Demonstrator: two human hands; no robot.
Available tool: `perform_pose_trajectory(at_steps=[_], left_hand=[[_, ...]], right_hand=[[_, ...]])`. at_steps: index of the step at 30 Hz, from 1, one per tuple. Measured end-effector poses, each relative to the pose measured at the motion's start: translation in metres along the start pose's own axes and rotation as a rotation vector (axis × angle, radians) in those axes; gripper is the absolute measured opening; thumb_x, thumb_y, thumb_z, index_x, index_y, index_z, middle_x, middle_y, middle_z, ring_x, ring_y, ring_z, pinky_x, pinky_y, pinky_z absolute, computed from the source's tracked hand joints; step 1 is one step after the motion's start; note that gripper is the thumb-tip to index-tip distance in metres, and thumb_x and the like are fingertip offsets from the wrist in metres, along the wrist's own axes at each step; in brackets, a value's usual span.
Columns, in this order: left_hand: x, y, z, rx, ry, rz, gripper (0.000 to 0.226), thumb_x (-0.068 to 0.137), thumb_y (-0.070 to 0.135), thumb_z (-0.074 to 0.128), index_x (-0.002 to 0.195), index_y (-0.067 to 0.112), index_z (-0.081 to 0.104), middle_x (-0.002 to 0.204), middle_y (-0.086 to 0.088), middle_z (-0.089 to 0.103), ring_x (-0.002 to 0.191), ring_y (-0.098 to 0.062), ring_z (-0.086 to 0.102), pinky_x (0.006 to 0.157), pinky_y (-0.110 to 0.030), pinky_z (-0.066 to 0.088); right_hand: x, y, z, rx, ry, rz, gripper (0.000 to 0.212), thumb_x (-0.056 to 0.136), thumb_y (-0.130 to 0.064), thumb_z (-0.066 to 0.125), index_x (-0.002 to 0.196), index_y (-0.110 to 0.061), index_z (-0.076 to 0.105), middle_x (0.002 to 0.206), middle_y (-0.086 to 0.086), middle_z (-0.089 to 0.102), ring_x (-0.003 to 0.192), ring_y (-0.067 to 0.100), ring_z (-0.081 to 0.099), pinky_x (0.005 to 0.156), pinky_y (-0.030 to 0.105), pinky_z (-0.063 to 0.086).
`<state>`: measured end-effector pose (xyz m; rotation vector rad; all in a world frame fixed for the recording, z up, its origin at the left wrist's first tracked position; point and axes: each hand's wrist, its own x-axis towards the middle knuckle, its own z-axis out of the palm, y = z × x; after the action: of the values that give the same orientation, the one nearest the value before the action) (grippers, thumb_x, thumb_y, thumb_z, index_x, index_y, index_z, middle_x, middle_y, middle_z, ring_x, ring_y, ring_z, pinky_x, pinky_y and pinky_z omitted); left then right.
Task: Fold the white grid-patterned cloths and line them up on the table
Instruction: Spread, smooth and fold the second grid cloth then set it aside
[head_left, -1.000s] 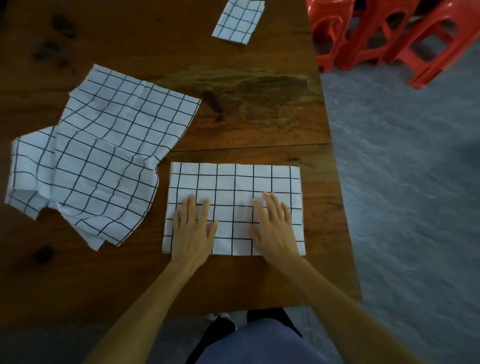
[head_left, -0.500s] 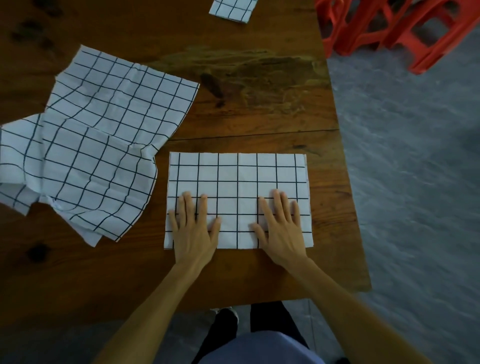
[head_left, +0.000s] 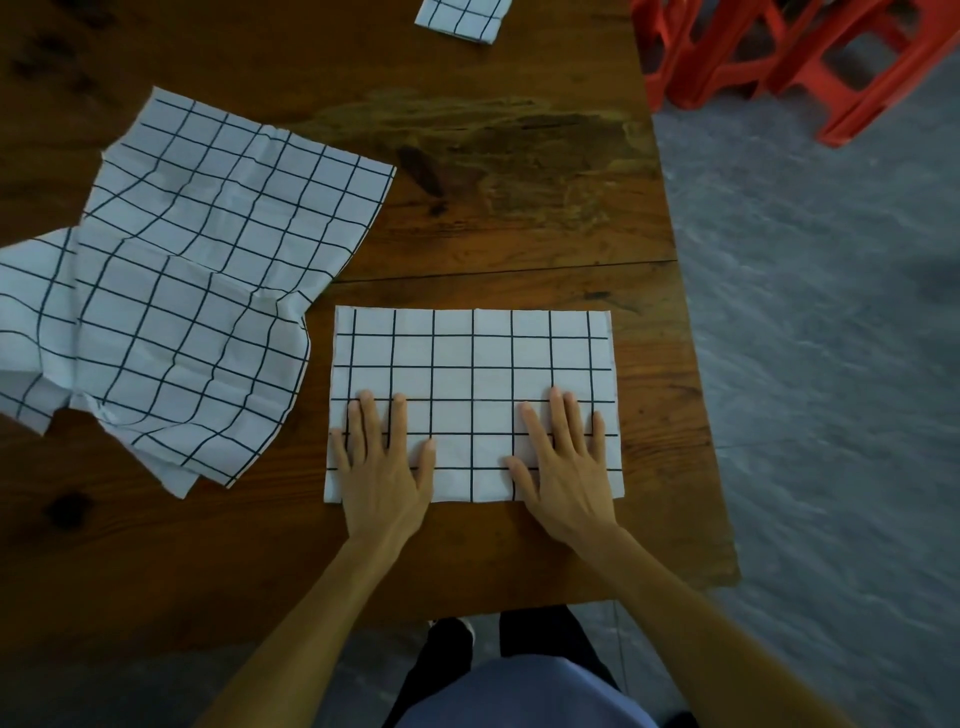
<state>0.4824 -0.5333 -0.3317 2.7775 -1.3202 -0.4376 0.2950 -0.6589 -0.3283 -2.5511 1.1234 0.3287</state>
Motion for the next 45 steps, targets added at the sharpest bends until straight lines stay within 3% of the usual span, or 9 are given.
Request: perform_pose_trajectory(at_steps=[6,17,35,38,41,45], left_hand=[[-0.001,0.0,0.001,0.002,0.004,0.004,0.069,0.095,0.057,0.015,0.152,0.02,0.011,0.158,-0.018,0.007,0.146,-0.031,0.003,0.117,-0.052,0.008],[0.001,0.0,0.002,0.002,0.004,0.008,0.068,0.095,0.057,0.018,0.152,0.02,0.01,0.158,-0.018,0.007,0.146,-0.031,0.002,0.117,-0.052,0.008],[0.005,0.004,0.002,0.023,-0.005,0.051,0.069,0.093,0.059,0.019,0.151,0.022,0.012,0.158,-0.016,0.007,0.146,-0.031,0.0,0.116,-0.052,0.006],[0.004,0.005,0.002,0.026,-0.005,0.05,0.07,0.093,0.06,0.019,0.152,0.022,0.011,0.159,-0.016,0.005,0.146,-0.03,-0.002,0.116,-0.051,0.003],[0.004,0.005,0.001,0.029,-0.003,0.045,0.07,0.093,0.061,0.017,0.152,0.022,0.012,0.159,-0.016,0.005,0.146,-0.03,-0.003,0.117,-0.051,0.003],[0.004,0.005,0.004,0.022,0.005,0.041,0.07,0.093,0.061,0.016,0.152,0.024,0.01,0.159,-0.014,0.003,0.147,-0.029,-0.004,0.117,-0.053,0.003]], right_hand=[[-0.002,0.0,-0.002,0.005,-0.009,-0.007,0.072,0.095,-0.068,0.004,0.155,-0.029,0.0,0.161,0.007,-0.016,0.148,0.026,-0.019,0.118,0.049,-0.011],[0.009,-0.013,-0.006,0.03,0.036,-0.042,0.072,0.097,-0.066,0.021,0.154,-0.028,-0.001,0.161,0.008,-0.014,0.147,0.022,-0.022,0.117,0.045,-0.016],[0.015,-0.016,-0.002,0.016,-0.003,-0.024,0.072,0.096,-0.067,0.016,0.154,-0.029,-0.005,0.16,0.007,-0.02,0.146,0.023,-0.024,0.118,0.048,-0.011],[0.014,-0.015,-0.005,0.023,-0.017,-0.018,0.073,0.096,-0.067,0.016,0.154,-0.03,-0.006,0.16,0.006,-0.022,0.145,0.024,-0.026,0.117,0.047,-0.016],[0.019,-0.032,-0.007,0.029,-0.01,-0.096,0.064,0.099,-0.059,0.016,0.154,-0.03,0.0,0.16,0.006,-0.019,0.146,0.024,-0.024,0.116,0.045,-0.02],[0.031,-0.059,0.003,0.008,-0.002,-0.182,0.055,0.104,-0.046,0.016,0.154,-0.028,0.004,0.162,0.008,-0.011,0.147,0.024,-0.02,0.12,0.047,-0.007]])
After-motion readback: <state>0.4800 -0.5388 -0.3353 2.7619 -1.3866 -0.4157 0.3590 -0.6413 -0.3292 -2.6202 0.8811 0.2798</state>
